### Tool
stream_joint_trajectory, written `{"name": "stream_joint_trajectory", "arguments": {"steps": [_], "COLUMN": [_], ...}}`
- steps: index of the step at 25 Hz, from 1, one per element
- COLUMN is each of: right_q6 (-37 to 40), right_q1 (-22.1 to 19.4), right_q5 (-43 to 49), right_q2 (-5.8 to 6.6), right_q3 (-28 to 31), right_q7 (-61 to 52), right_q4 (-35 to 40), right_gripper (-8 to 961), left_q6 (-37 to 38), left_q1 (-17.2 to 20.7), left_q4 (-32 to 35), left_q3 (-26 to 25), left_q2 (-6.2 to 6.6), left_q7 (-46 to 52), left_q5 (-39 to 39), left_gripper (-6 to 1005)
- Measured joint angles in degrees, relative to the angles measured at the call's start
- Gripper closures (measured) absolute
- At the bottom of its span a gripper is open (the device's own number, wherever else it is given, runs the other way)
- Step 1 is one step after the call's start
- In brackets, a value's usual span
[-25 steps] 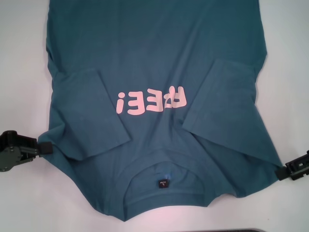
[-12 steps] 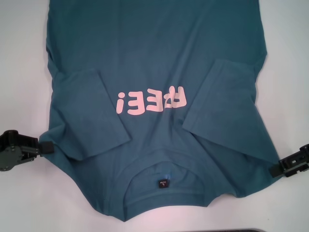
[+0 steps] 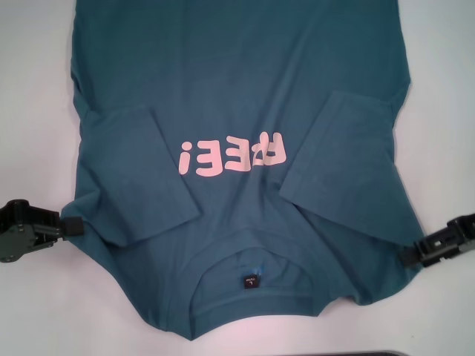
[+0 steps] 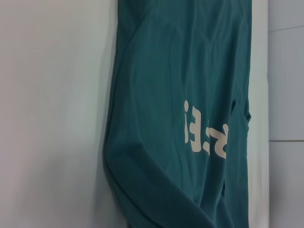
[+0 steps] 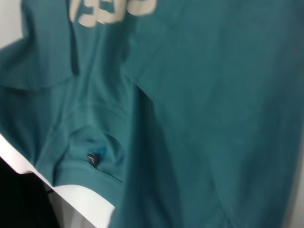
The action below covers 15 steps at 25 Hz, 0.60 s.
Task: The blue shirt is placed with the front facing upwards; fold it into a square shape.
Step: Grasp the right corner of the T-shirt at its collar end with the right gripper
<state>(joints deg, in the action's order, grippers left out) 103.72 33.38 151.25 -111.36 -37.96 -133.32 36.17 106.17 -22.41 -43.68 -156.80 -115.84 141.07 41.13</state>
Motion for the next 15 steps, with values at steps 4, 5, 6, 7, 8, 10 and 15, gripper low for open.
{"name": "stream_joint_trajectory", "arguments": {"steps": [4, 5, 6, 7, 8, 10, 15], "right_q6": [-0.02, -0.22, -0.54, -0.83, -1.12, -1.46, -2.94], "right_q1": [0.41, 0.55, 0.67, 0.81, 0.95, 1.16, 1.35], "right_q5": [-2.45, -3.06, -3.52, -4.01, -4.57, -5.92, -9.1], "right_q2": [0.0, 0.03, 0.03, 0.01, -0.08, -0.27, -0.98], "right_q3": [0.08, 0.08, 0.1, 0.12, 0.14, 0.16, 0.17], "right_q7": [0.08, 0.08, 0.09, 0.1, 0.15, 0.37, 0.78], "right_q4": [0.0, 0.01, 0.02, 0.04, 0.04, 0.03, -0.14], "right_gripper": [214, 214, 214, 214, 214, 214, 214], "left_q6": [0.0, 0.0, 0.0, 0.0, 0.0, 0.0, 0.0], "left_q1": [0.0, -0.01, -0.01, -0.01, -0.01, 0.0, 0.0], "left_q4": [0.06, 0.06, 0.07, 0.08, 0.09, 0.09, 0.09], "left_q3": [0.0, 0.0, -0.03, -0.05, -0.05, -0.06, -0.06], "left_q2": [0.0, 0.0, -0.01, -0.03, -0.05, -0.13, -0.18], "left_q7": [0.0, 0.0, 0.0, 0.0, 0.0, 0.0, -0.04], "left_q5": [0.0, 0.0, 0.0, 0.0, 0.0, 0.0, 0.0], "left_gripper": [972, 972, 972, 972, 972, 972, 972]}}
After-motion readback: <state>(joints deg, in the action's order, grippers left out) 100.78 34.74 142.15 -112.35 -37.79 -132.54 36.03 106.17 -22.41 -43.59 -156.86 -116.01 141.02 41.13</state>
